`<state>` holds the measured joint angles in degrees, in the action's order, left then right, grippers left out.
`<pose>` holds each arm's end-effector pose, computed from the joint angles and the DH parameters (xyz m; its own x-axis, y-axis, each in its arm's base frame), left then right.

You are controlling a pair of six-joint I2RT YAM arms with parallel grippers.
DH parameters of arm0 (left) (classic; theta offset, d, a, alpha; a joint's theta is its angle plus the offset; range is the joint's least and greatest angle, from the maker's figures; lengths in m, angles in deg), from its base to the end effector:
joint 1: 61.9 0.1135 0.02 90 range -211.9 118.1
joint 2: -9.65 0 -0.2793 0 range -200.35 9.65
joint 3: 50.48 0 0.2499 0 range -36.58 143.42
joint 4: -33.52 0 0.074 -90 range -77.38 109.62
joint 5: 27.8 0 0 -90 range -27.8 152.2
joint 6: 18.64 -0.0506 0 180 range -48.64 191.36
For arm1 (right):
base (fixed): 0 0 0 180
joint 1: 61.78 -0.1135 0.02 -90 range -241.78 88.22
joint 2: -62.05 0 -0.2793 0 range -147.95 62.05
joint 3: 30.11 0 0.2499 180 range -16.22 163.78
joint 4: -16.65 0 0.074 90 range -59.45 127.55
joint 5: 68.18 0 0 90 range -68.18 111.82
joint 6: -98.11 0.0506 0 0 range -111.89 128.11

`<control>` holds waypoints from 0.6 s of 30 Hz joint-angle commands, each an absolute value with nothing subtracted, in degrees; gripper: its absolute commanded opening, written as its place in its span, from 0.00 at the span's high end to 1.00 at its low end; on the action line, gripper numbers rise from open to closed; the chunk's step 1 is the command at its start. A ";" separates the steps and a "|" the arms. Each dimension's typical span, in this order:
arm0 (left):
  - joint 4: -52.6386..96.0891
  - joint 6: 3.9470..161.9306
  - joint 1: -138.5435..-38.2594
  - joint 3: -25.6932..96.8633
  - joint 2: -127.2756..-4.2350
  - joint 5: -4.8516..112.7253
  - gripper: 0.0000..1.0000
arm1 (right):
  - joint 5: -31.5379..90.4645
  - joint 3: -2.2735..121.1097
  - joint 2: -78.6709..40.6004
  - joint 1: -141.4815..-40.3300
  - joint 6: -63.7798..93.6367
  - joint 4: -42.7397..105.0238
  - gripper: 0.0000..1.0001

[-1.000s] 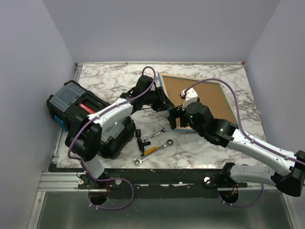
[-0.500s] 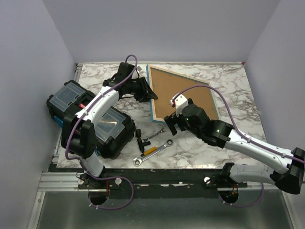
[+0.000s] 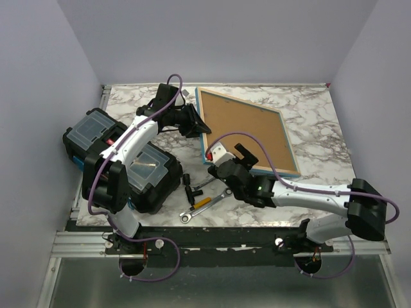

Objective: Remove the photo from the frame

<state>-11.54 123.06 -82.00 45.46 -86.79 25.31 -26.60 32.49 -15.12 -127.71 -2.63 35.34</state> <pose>0.3477 -0.1596 0.3071 -0.9410 -0.3240 -0.0976 -0.1112 0.5685 -0.8151 0.1528 0.2492 0.2640 -0.1544 -0.6488 -0.7451 -0.3864 0.7337 -0.5589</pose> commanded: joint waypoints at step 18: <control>-5.66 129.91 -81.59 41.67 -79.11 26.71 0.98 | -43.58 23.04 -23.75 -127.57 -33.59 -13.49 0.67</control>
<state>-9.28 129.66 -81.78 43.71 -82.25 28.05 -41.31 22.31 -24.06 -128.10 -32.55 -5.97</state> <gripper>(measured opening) 0.284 0.390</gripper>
